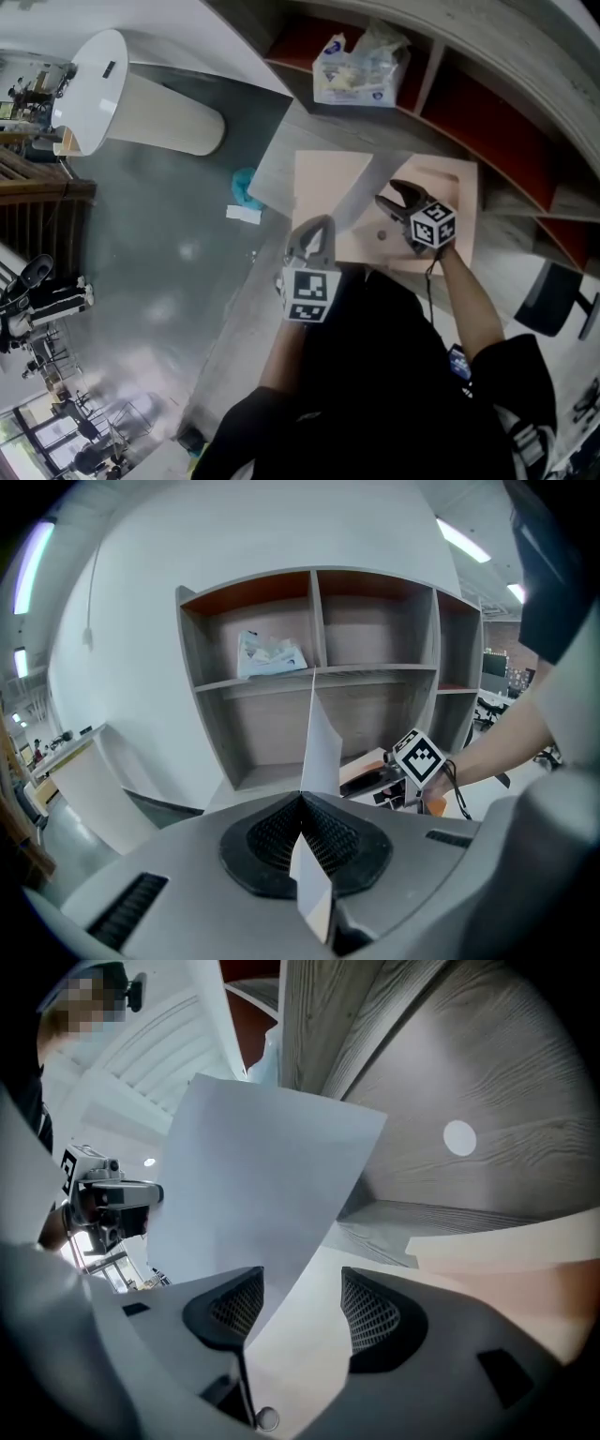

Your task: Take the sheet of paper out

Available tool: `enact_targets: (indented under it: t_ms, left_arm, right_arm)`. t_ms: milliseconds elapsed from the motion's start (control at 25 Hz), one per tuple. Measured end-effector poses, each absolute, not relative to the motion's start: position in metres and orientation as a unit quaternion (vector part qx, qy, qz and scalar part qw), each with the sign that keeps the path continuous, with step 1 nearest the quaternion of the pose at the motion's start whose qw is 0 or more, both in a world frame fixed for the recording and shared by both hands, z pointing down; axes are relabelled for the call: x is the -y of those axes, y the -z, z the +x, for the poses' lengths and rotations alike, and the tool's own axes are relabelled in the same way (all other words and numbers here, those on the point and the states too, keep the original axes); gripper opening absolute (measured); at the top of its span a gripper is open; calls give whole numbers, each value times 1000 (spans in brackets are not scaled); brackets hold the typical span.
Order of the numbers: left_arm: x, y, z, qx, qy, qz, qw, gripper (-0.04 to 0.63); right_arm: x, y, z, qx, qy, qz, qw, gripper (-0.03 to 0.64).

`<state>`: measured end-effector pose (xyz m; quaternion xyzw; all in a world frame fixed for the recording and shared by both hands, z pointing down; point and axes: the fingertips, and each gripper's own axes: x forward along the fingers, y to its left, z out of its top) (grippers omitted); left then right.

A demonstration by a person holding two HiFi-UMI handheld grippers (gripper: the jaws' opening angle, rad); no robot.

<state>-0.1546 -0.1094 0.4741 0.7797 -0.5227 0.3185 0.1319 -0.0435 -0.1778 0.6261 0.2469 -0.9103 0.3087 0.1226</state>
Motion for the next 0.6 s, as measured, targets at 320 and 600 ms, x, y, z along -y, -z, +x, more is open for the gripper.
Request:
enact_targets:
  t_ms: [320, 600]
  left_arm:
    - [105, -461, -155, 522, -313, 784, 125, 44]
    - [102, -461, -154, 525, -316, 781, 123, 44]
  right_arm:
    - [186, -600, -52, 922, -309, 220, 75, 258]
    - [192, -575, -50, 933, -275, 226, 60, 119]
